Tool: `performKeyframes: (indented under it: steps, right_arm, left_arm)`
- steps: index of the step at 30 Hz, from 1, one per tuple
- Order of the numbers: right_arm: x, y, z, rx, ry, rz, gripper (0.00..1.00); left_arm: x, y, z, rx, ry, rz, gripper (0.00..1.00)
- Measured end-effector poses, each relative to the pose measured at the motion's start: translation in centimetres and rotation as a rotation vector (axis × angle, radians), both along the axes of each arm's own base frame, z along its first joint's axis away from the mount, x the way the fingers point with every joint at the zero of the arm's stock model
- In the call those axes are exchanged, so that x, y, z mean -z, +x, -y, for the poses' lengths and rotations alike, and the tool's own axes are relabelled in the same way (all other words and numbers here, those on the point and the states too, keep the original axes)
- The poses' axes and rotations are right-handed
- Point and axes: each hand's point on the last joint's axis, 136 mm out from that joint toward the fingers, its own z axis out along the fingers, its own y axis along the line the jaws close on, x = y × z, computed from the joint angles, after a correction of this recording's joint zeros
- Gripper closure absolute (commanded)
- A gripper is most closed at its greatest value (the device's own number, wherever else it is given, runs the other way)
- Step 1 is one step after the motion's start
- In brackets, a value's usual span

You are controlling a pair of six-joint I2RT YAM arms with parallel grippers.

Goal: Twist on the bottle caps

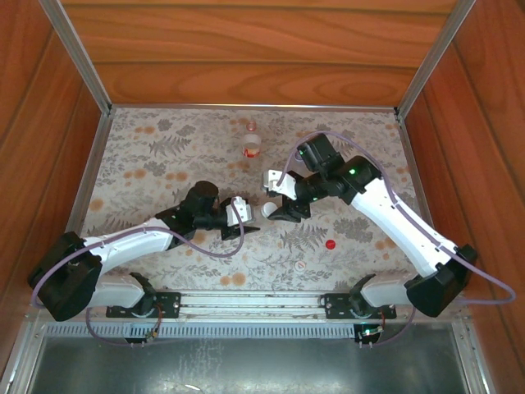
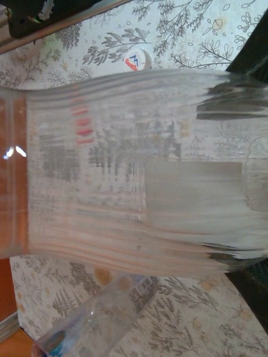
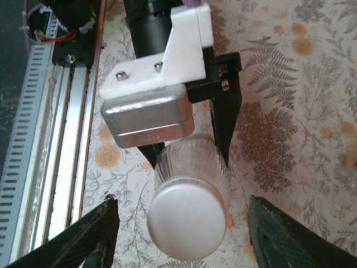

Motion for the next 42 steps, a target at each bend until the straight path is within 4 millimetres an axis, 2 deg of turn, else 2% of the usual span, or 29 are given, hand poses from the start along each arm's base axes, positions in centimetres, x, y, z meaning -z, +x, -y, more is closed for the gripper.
performKeyframes:
  steps: [11, 19, 23, 26, 28, 30, 37, 42]
  right_arm:
    - [1.7, 0.1, -0.3, -0.037, -0.044, -0.035, 0.54]
    - [1.8, 0.0, -0.3, -0.047, -0.048, -0.041, 0.73]
    - [1.8, 0.0, -0.3, -0.046, -0.050, -0.043, 0.74]
    - [1.8, 0.2, -0.3, -0.022, -0.046, -0.054, 0.85]
    - [1.9, 0.7, -0.4, 0.030, -0.041, -0.065, 0.91]
    - [2.1, 1.3, -0.5, 0.099, -0.037, -0.082, 0.93]
    - [2.0, 3.9, -1.1, 0.435, 0.000, -0.239, 0.96]
    - [2.3, 4.9, -1.4, 0.645, 0.011, -0.404, 0.96]
  left_arm:
    - [-0.1, -0.2, 0.0, 0.010, -0.004, -0.014, 0.52]
    - [0.1, -0.3, 0.0, 0.004, 0.005, -0.051, 0.52]
    - [0.1, -0.3, 0.1, 0.004, 0.007, -0.053, 0.53]
    - [0.1, 0.2, 0.0, -0.021, 0.017, -0.042, 0.53]
    - [0.2, 1.0, -0.2, -0.061, 0.033, -0.025, 0.53]
    - [0.2, 1.8, -0.5, -0.105, 0.050, -0.006, 0.53]
    - [-0.1, 4.7, -1.6, -0.256, 0.099, 0.071, 0.54]
    - [0.0, 5.6, -2.2, -0.308, 0.120, 0.094, 0.54]
